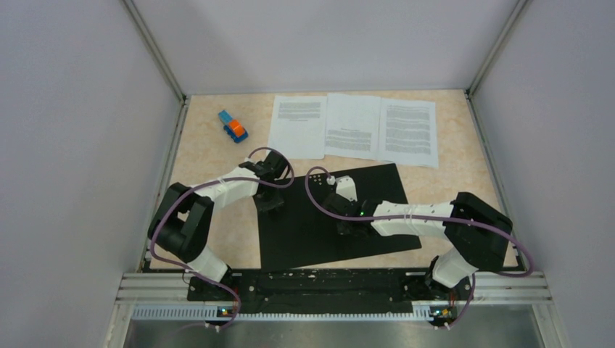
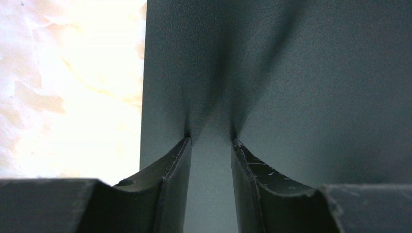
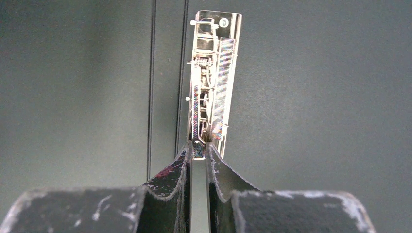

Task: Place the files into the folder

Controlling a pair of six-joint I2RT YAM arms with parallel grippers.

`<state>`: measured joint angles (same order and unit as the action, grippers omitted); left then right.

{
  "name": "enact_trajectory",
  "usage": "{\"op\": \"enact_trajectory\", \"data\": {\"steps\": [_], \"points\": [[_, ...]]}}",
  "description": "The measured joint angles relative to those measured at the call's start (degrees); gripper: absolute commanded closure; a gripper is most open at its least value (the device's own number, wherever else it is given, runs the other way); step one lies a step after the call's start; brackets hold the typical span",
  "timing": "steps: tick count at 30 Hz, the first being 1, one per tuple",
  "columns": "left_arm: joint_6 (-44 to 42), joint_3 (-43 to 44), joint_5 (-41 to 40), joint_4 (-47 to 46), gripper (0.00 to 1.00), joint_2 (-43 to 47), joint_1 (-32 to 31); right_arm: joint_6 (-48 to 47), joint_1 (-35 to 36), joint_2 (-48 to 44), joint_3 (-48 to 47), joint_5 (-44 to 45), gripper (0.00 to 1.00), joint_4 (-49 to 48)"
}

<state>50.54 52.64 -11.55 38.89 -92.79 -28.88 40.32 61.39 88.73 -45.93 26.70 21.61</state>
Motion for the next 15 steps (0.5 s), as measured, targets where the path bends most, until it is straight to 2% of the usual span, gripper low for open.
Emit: {"op": "enact_trajectory", "data": {"steps": [10, 12, 15], "points": [[-0.6, 0.5, 0.5, 0.2, 0.6, -0.5, 0.1, 1.5, 0.0, -1.4, -0.8, 0.9, 1.0, 2.7], [-0.7, 0.5, 0.5, 0.1, 0.59, -0.5, 0.1, 1.4, 0.0, -2.0, -1.4, 0.9, 0.91, 3.7], [-1.0, 0.5, 0.6, 0.0, 0.58, -0.4, 0.1, 1.0, -0.1, -3.1, -3.0, 1.0, 0.58, 5.4]]}}
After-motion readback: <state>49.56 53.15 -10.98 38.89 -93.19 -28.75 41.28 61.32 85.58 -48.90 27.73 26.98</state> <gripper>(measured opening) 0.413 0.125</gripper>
